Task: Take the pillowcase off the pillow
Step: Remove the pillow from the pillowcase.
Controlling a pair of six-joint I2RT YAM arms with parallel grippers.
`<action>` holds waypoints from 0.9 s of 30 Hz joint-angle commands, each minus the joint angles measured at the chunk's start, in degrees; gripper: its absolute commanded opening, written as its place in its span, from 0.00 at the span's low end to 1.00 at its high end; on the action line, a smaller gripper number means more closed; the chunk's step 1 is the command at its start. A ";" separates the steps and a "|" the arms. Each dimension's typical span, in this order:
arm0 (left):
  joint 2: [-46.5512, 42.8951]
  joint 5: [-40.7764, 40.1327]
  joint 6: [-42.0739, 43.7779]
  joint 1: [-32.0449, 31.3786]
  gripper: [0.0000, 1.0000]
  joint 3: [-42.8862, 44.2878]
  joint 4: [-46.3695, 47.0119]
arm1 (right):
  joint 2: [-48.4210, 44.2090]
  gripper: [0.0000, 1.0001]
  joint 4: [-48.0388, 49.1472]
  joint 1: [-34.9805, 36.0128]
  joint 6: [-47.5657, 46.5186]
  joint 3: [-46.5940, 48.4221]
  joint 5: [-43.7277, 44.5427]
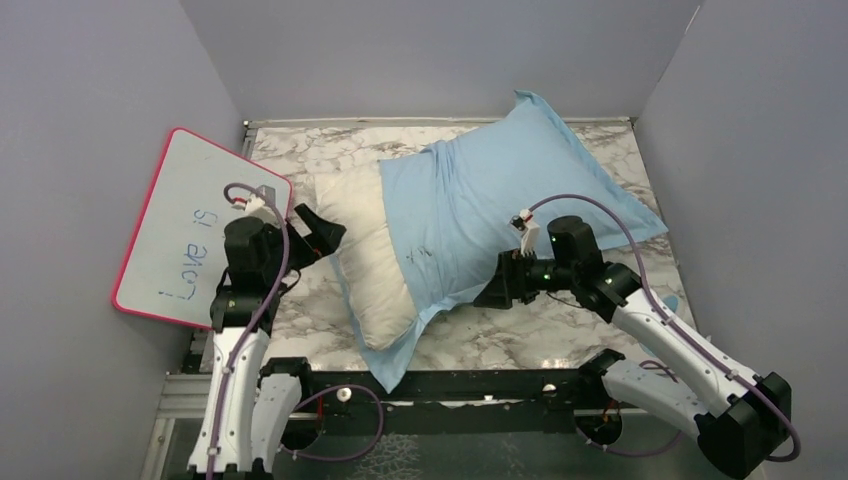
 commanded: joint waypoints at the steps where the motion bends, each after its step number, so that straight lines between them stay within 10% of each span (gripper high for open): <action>1: -10.62 7.51 -8.91 0.02 0.99 -8.58 -2.89 | -0.84 0.76 4.69 0.31 1.45 -1.87 -3.09; 15: -19.27 24.04 -17.00 -0.58 0.99 -24.34 0.73 | 3.19 0.77 11.85 0.44 4.44 -2.83 -2.42; 27: -17.52 15.94 -18.19 -11.63 0.99 -23.58 0.87 | 9.14 0.77 19.43 3.46 7.75 -3.60 -5.36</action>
